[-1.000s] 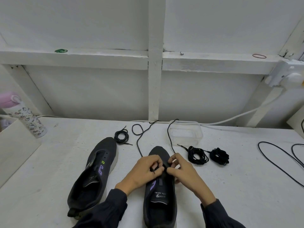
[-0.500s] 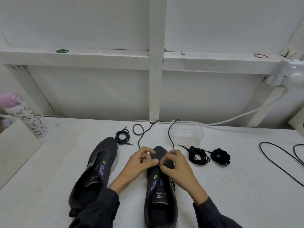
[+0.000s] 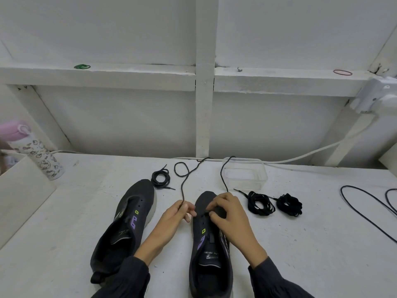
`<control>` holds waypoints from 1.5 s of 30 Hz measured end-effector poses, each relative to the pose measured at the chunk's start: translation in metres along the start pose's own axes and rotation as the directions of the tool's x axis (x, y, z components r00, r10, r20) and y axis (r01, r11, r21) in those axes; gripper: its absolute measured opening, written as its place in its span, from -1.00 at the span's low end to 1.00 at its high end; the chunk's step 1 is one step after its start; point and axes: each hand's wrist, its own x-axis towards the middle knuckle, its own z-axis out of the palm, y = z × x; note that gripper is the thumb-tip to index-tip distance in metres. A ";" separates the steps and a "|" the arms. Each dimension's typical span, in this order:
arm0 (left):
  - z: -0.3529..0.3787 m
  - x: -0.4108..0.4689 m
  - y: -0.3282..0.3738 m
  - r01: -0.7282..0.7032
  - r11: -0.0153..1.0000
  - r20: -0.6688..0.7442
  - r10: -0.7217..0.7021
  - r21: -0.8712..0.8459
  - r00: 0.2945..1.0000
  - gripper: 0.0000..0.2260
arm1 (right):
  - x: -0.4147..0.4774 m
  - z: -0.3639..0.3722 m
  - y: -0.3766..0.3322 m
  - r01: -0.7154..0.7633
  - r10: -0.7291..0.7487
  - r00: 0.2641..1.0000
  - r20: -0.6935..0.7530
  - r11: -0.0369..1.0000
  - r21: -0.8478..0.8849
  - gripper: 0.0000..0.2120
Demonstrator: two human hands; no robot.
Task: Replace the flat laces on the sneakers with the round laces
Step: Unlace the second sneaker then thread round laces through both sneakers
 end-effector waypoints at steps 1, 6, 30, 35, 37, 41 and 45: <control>0.000 0.000 -0.001 0.001 1.000 0.009 -0.001 0.029 1.000 -0.73 | 0.000 0.001 -0.001 -0.026 0.027 0.999 -0.029 0.999 0.043 -0.81; 0.002 0.004 0.000 0.083 0.996 0.028 -0.084 0.024 0.996 -0.64 | -0.002 0.001 -0.005 -0.112 0.112 0.994 0.009 0.976 0.189 -0.80; 0.004 0.002 -0.003 -0.173 0.899 -0.051 0.210 0.402 0.976 -0.89 | -0.003 0.005 -0.002 -0.148 0.146 0.988 0.041 0.987 0.068 -0.84; -0.003 0.002 0.002 -0.192 0.863 0.019 0.207 0.468 0.978 -0.88 | -0.004 0.006 -0.001 -0.175 0.172 0.985 0.031 0.973 0.148 -0.77; -0.004 0.002 0.004 -0.196 0.859 0.035 0.204 0.473 0.978 -0.91 | -0.005 0.008 0.000 -0.178 0.177 0.984 0.025 0.966 0.190 -0.75; -0.002 0.003 0.006 -0.200 0.838 0.032 0.213 0.508 0.977 -0.94 | -0.007 0.009 0.000 -0.182 0.184 0.983 0.015 0.950 0.252 -0.74; 0.000 0.004 0.014 -0.196 0.807 0.039 0.211 0.557 0.977 -0.96 | -0.008 0.010 0.001 -0.178 0.185 0.983 -0.001 0.944 0.278 -0.74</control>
